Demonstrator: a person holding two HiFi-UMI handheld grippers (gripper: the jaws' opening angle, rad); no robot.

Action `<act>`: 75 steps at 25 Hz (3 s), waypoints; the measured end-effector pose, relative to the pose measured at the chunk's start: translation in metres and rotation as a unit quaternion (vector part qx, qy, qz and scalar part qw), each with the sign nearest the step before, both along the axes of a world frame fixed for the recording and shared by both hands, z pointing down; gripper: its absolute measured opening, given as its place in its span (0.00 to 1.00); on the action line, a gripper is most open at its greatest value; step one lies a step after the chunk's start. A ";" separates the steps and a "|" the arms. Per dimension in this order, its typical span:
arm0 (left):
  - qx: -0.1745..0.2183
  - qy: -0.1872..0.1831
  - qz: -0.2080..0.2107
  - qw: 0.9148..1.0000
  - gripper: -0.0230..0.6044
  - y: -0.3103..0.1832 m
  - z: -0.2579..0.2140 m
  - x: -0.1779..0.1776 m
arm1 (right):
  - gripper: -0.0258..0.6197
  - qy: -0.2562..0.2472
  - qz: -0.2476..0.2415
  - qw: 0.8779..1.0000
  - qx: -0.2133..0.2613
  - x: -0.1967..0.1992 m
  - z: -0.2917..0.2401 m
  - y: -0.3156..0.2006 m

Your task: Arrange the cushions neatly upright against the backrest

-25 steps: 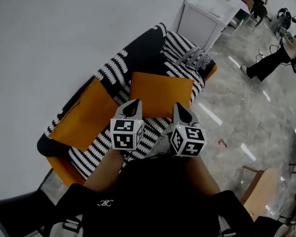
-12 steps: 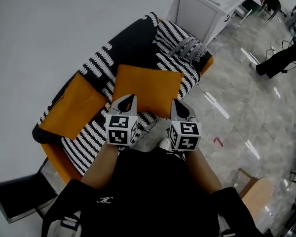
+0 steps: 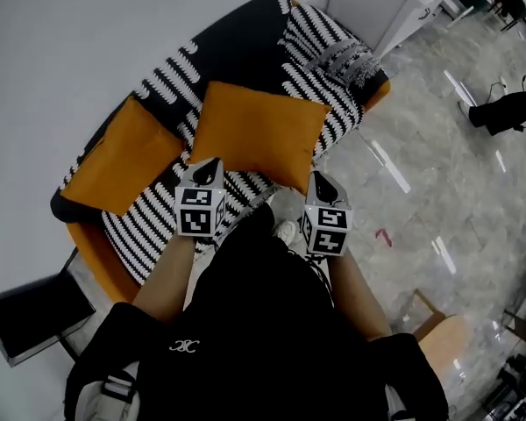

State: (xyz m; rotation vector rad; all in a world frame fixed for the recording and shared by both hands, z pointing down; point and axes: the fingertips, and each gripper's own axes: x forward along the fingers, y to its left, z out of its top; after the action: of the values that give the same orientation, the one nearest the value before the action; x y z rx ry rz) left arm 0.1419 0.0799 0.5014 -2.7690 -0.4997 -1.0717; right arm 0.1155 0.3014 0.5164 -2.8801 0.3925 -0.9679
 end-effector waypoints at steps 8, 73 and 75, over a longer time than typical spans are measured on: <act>0.012 -0.057 0.000 0.998 0.06 -0.008 0.067 0.002 | 0.06 -0.063 0.009 0.998 -0.028 0.007 0.065 0.012; 0.055 -0.223 0.009 0.973 0.61 -0.103 0.340 0.081 | 0.06 -0.257 -0.049 0.959 -0.108 0.135 0.251 -0.031; 0.023 -0.238 -0.006 0.971 0.54 -0.100 0.334 0.093 | 0.06 -0.251 -0.043 0.961 -0.107 0.149 0.244 -0.029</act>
State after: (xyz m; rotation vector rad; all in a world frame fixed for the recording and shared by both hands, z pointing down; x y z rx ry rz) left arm 0.2347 -0.0203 0.8351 -2.4648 -0.4970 -1.7369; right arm 0.2649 0.2720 0.7607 -2.6586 0.3884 -1.7950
